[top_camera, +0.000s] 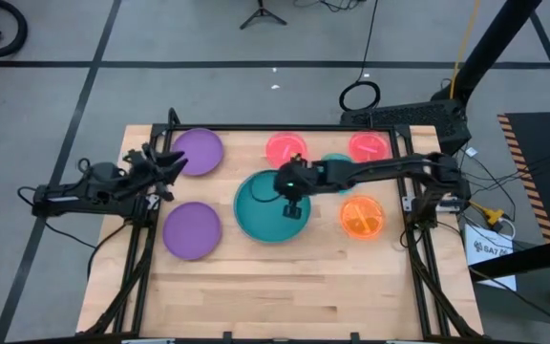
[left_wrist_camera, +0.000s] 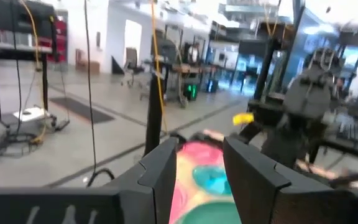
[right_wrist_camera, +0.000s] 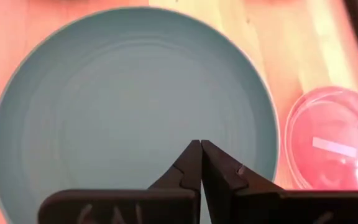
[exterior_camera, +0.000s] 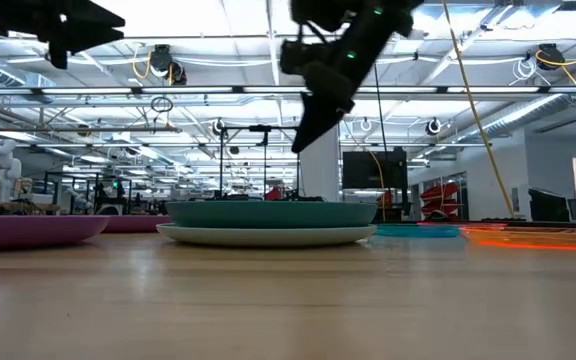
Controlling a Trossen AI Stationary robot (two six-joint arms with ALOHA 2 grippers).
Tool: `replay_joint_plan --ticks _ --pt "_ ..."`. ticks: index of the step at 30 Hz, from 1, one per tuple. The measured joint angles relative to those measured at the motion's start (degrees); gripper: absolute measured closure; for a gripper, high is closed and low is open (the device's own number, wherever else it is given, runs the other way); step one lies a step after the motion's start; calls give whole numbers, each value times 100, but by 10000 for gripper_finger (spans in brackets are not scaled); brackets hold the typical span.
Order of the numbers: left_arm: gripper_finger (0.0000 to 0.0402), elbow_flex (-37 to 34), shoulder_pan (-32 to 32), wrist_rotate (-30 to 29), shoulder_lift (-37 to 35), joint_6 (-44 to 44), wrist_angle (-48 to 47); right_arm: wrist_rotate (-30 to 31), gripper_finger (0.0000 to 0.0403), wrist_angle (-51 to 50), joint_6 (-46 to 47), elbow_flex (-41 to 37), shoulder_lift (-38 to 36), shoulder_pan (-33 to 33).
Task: Stack plastic plates
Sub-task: Stack the top violet plate on the green plate
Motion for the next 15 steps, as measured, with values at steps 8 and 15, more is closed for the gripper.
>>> replay_joint_plan --ticks 8,15 --pt "263 0 32 -199 1599 -355 500 -9 401 1942 -648 -1903 -1300 -43" --pt "263 8 411 -165 3114 -1494 296 -12 401 2098 -1437 -2234 -2096 -56"
